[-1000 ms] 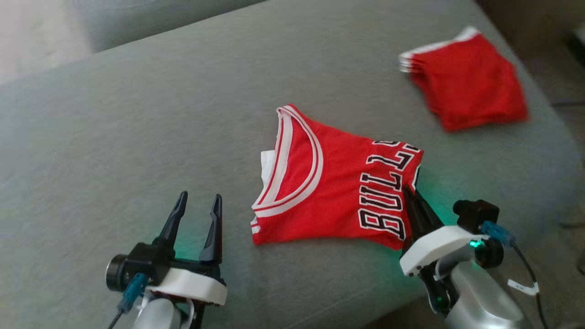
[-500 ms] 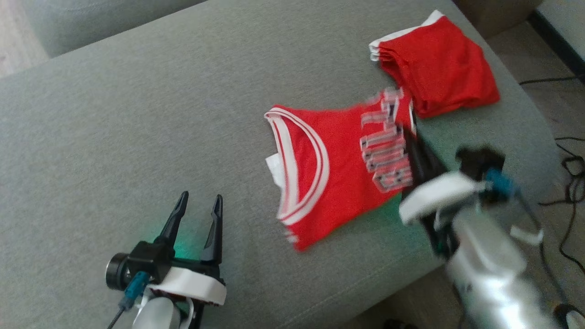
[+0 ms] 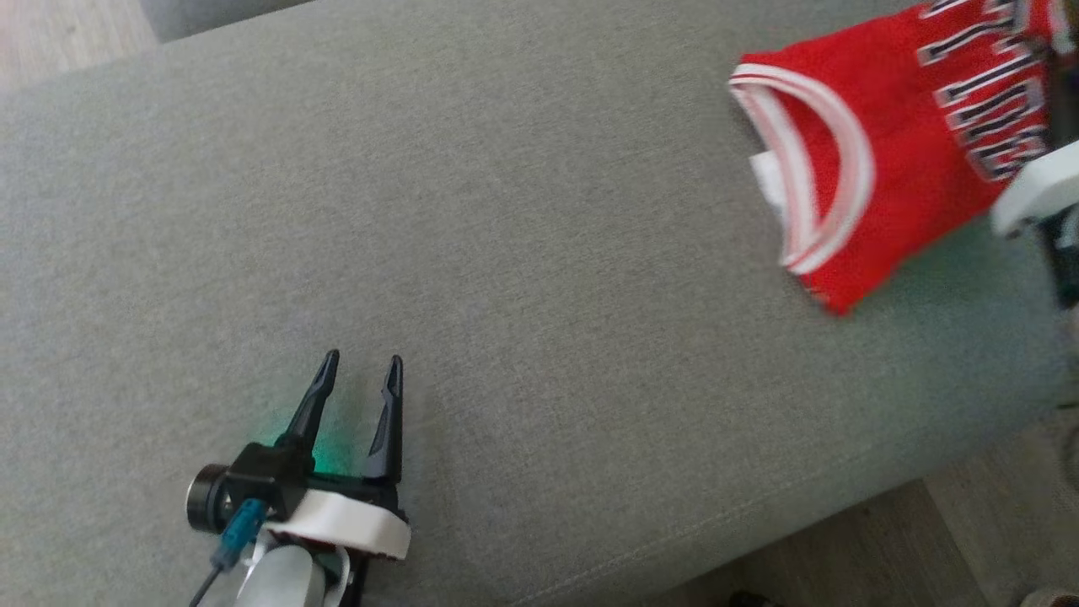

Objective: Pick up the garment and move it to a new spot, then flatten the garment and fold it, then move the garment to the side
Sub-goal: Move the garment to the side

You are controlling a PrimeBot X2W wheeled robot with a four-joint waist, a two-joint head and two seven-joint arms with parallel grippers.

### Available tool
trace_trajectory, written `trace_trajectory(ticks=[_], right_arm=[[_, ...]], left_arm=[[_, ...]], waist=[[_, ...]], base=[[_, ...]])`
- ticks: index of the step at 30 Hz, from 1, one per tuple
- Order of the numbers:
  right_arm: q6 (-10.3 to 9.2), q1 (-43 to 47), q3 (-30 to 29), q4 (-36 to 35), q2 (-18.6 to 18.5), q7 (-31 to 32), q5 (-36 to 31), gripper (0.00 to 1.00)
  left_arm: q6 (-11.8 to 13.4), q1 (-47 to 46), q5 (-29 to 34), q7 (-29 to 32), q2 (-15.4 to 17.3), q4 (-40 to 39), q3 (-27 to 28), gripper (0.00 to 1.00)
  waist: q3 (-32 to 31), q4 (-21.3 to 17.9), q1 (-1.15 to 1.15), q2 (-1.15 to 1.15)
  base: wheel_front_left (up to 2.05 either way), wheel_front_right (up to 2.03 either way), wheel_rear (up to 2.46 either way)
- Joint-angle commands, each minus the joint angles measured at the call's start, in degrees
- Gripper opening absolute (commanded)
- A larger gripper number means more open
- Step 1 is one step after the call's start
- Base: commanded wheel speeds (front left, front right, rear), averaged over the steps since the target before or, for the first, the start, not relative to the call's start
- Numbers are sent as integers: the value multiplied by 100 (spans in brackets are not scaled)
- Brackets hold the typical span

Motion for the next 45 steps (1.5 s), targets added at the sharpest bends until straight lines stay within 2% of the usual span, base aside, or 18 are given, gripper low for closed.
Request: trace_trajectory(ticks=[1, 6, 7, 8, 9, 13, 17, 24, 29, 35, 40, 45], right_arm=[[-3, -251, 2, -113, -176, -35, -107, 0], [-3, -596, -554, 209, -434, -36, -612, 0], [-3, -638, -708, 211, -471, -37, -740, 8], [-3, -658, -863, 195, -481, -37, -881, 93], [-3, -676, -1077, 148, -445, -37, -939, 100], [-3, -569, -1644, -303, -212, -37, -1254, 100], [-3, -324, -1822, -744, 188, -37, -1439, 100], [-3, 427, -1291, -1690, 1074, -38, -1203, 100], [-3, 1143, -874, -2382, 1478, -38, -727, 100], [-3, 1788, -571, -2706, 1638, -38, -510, 100], [-3, 2437, -478, -2682, 1706, -38, -405, 100], [-3, 2948, -239, -2627, 1713, -38, -63, 100]], left_arm=[[-16, -236, 51, -31, 12, -190, 171, 100], [-19, -256, 92, -31, 12, -193, 228, 100], [-19, -262, 104, -31, 12, -195, 241, 100], [-20, -270, 116, -31, 12, -195, 254, 100], [-20, -280, 126, -31, 12, -196, 265, 100], [-11, -336, 154, -31, 12, -252, 317, 100], [-3, -342, 171, -31, 12, -257, 349, 100], [96, -328, 118, -31, 12, -260, 425, 100], [228, -294, 51, -31, 12, -249, 457, 100], [403, -185, -49, -31, 12, -284, 536, 100], [515, -46, -111, -31, 12, -236, 607, 100], [580, 114, -141, -31, 12, -191, 673, 100]], waist=[[44, 40, 0, 0], [110, 86, 0, 0], [126, 87, 0, 0], [139, 90, 0, 0], [150, 92, 0, 0], [169, 107, 0, 0], [130, 133, 0, 0], [10, 360, 0, 0], [-142, 736, 0, 0], [-346, 1154, 0, 0], [-618, 1598, 0, 0], [-830, 1814, 0, 0]], base=[[0, 0, 0], [0, 0, 0], [0, 0, 0], [0, 0, 0], [0, 0, 0], [0, 0, 0], [0, 0, 0], [0, 0, 0], [0, 0, 0], [0, 0, 0], [0, 0, 0], [0, 0, 0]])
